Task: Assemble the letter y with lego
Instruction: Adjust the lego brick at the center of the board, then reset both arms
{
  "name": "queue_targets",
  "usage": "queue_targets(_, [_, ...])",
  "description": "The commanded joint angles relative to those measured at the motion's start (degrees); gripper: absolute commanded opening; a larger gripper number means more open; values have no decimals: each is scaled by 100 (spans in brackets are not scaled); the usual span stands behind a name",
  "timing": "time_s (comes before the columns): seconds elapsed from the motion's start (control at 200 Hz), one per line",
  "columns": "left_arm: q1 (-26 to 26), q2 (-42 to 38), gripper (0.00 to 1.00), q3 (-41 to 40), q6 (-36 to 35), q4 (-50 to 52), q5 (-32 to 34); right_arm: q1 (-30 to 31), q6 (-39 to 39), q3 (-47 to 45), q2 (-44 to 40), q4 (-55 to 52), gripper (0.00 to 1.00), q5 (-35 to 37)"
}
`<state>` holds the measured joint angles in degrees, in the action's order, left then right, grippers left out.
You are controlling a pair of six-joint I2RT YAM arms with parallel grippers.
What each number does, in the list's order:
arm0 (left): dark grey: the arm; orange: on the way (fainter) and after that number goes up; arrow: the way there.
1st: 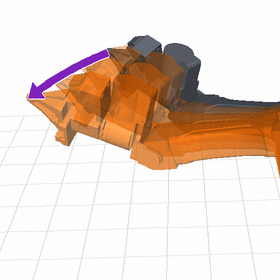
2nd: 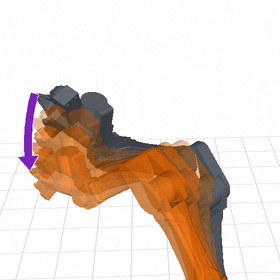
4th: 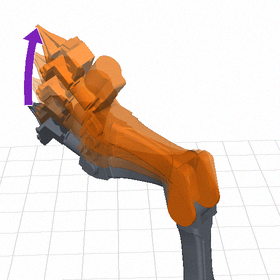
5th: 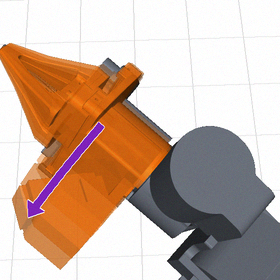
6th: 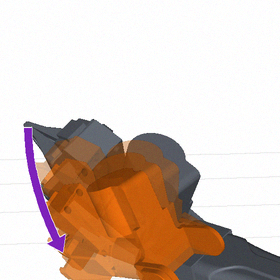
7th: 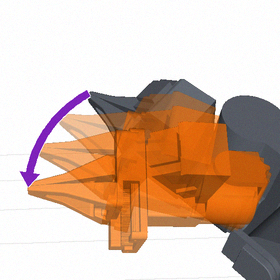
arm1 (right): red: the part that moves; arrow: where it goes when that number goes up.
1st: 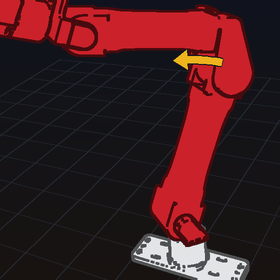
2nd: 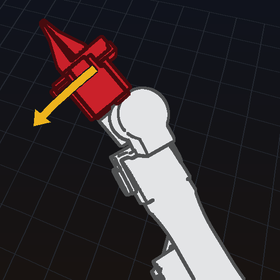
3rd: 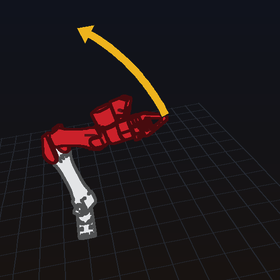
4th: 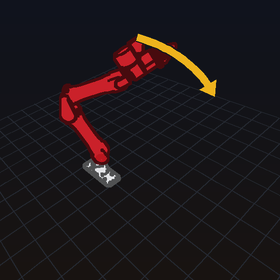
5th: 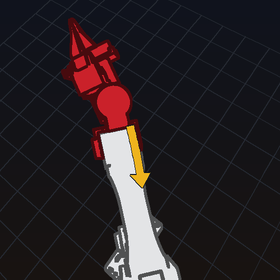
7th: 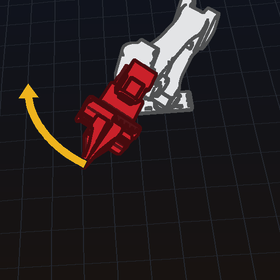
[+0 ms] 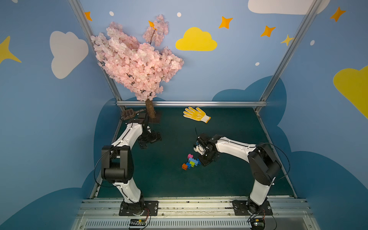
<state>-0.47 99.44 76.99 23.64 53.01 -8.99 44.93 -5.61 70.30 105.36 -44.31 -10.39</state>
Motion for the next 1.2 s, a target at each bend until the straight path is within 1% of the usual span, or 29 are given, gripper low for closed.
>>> queue_targets(0.0, [28, 93, 100, -44, 4, 34, 38, 41, -57, 185, 128, 104, 1, -73])
queue_targets(0.12, [28, 96, 100, -50, 5, 34, 36, 29, -71, 336, 311, 94, 1, 53])
queue_targets(0.446, [28, 101, 100, -44, 2, 34, 47, -74, 60, 918, 765, -84, 1, 37])
queue_targets(0.601, [29, 98, 100, -44, 2, 34, 48, -94, 65, 967, 686, -203, 1, 75])
queue_targets(0.701, [29, 83, 100, -55, 16, 34, 148, -111, -30, 775, 262, -332, 3, 434])
queue_targets(0.771, [24, -5, 100, -104, 53, -7, 338, -212, -178, 441, -284, -249, 12, 821])
queue_targets(0.816, [18, -120, 100, -171, 111, -113, 570, -348, -268, 186, -689, -108, 18, 1065])
queue_targets(0.856, [18, -268, 100, -287, 165, -264, 822, -529, -340, -35, -1074, 32, 29, 1319])
queue_targets(0.881, [16, -370, 100, -383, 215, -405, 983, -668, -415, -188, -1327, 137, 39, 1481])
queue_targets(0.906, [20, -474, 100, -482, 259, -549, 1164, -837, -500, -325, -1550, 246, 46, 1647])
queue_targets(0.946, [14, -638, 100, -683, 291, -854, 1444, -1174, -600, -506, -1912, 407, 51, 1798])
queue_targets(0.996, [8, -827, 100, -998, 324, -1310, 1823, -1680, -640, -666, -2278, 565, 57, 1796])
queue_targets(1.036, [2, -967, 100, -1309, 258, -1800, 1949, -2114, -656, -788, -2501, 730, 61, 1809])
queue_targets(1.071, [-10, -1064, 100, -1591, 140, -2260, 2008, -2475, -690, -869, -2644, 861, 66, 1879])
queue_targets(1.131, [-39, -1125, 100, -1979, 84, -2813, 2261, -3050, -784, -986, -2795, 1042, 70, 2000])
queue_targets(1.191, [-41, -1103, 100, -2219, 9, -3189, 2549, -3503, -894, -1107, -2882, 1254, 74, 2156])
